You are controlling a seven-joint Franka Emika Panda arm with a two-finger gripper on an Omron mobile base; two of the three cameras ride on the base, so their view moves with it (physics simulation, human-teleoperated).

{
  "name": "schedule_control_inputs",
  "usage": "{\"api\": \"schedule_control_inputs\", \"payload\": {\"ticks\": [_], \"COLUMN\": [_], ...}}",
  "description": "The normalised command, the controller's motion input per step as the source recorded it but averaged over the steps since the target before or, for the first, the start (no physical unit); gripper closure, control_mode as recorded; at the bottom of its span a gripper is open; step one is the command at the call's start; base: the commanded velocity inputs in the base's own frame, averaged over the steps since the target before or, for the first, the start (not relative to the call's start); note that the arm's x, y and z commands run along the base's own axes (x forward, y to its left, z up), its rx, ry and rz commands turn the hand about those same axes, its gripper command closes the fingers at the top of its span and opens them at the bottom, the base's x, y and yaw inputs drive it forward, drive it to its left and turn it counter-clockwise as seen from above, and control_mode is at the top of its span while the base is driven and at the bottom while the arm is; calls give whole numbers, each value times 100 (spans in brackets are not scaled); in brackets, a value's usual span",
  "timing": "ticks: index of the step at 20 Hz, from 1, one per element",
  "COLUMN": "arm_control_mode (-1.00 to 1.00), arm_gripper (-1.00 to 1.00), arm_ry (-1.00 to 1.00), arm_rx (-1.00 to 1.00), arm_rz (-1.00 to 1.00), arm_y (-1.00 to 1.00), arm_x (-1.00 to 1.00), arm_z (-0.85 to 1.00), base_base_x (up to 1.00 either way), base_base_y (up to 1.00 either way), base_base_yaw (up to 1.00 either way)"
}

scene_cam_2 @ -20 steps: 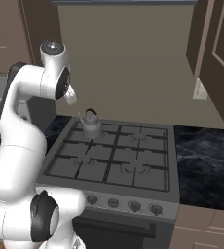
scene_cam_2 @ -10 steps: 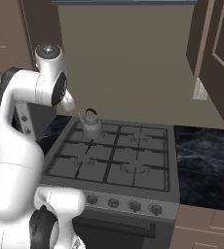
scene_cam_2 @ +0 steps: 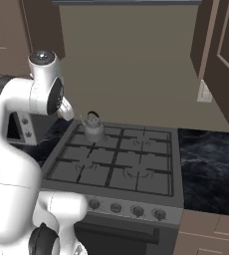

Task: Pick the kettle from the cabinet and place it on a stove burner. Then pick the pot from the counter and place it on another stove burner. Finally, turn both burners on.

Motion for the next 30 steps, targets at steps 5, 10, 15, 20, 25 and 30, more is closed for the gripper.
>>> {"api": "schedule_control_inputs", "payload": {"ticks": [5, 10, 15, 20, 25, 30], "arm_control_mode": [-100, -100, -100, -100, 100, 100], "arm_gripper": [-100, -100, -100, -100, -100, -100], "arm_ry": [0, 0, 0, 0, -5, 0], "arm_rx": [-8, -7, -4, 0, 0, 0], "arm_rz": [5, 5, 1, 0, 0, 0], "arm_y": [-1, -3, -4, 0, 0, 0], "arm_x": [-28, -26, -24, 0, -17, 0], "arm_z": [-10, -12, -11, 0, 0, 0], "base_base_x": [0, 0, 0, 0, -12, -71], "base_base_y": [0, 0, 0, 0, 0, 0], "base_base_yaw": [0, 0, 0, 0, 0, -1]}}
